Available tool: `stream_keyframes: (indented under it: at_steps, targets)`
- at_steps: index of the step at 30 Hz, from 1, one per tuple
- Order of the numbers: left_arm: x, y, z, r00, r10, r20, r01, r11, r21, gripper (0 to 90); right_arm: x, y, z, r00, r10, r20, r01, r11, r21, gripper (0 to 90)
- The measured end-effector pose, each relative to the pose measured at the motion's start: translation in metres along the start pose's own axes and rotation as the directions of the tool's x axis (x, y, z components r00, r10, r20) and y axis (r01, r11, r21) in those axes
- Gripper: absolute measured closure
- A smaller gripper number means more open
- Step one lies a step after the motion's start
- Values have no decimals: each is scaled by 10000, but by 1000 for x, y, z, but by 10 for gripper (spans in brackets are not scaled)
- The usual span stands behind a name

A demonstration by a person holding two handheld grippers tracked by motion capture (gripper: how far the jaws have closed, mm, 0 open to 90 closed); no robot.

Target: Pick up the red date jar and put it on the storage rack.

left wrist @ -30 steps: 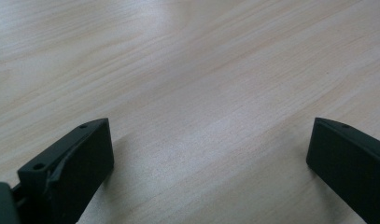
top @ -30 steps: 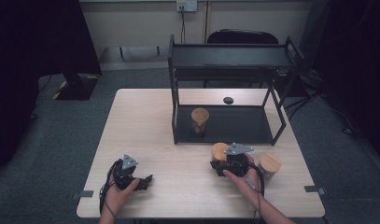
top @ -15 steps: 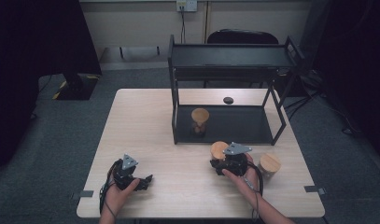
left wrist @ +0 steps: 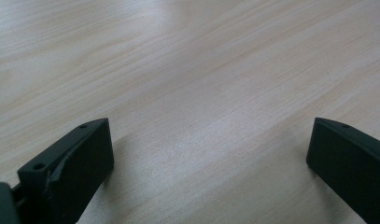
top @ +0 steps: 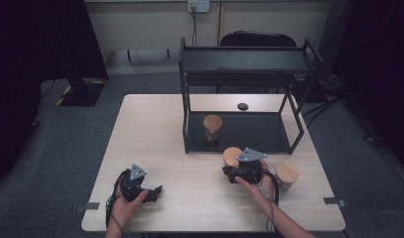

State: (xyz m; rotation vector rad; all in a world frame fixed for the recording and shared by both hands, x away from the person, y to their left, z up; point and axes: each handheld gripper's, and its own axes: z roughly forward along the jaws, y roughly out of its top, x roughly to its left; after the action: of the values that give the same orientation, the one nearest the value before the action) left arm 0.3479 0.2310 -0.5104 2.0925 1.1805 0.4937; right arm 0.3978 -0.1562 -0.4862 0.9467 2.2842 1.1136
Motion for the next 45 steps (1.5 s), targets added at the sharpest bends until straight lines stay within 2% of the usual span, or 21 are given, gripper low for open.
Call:
stream_keyframes:
  at_steps: [6,10,31,40,45]
  targets:
    - [0,0,0,10000,2,-1,-2,10000,-2,2,2,8,2,10000,-64,-42,64,10000,49,253]
    - [0,0,0,10000,1,-2,-1,10000,-2,2,1,13,5,9998,170,-137,-170,9999,8,253]
    - [0,0,0,10000,2,-2,-2,10000,-2,2,-21,26,10,9977,348,585,-355,9993,101,253]
    - [0,0,0,10000,5,-2,-5,10000,1,2,-29,31,14,9944,769,720,-772,9970,15,253]
    - [0,0,0,10000,2,-2,-2,10000,-1,2,-33,33,17,9937,717,866,-721,9974,23,253]
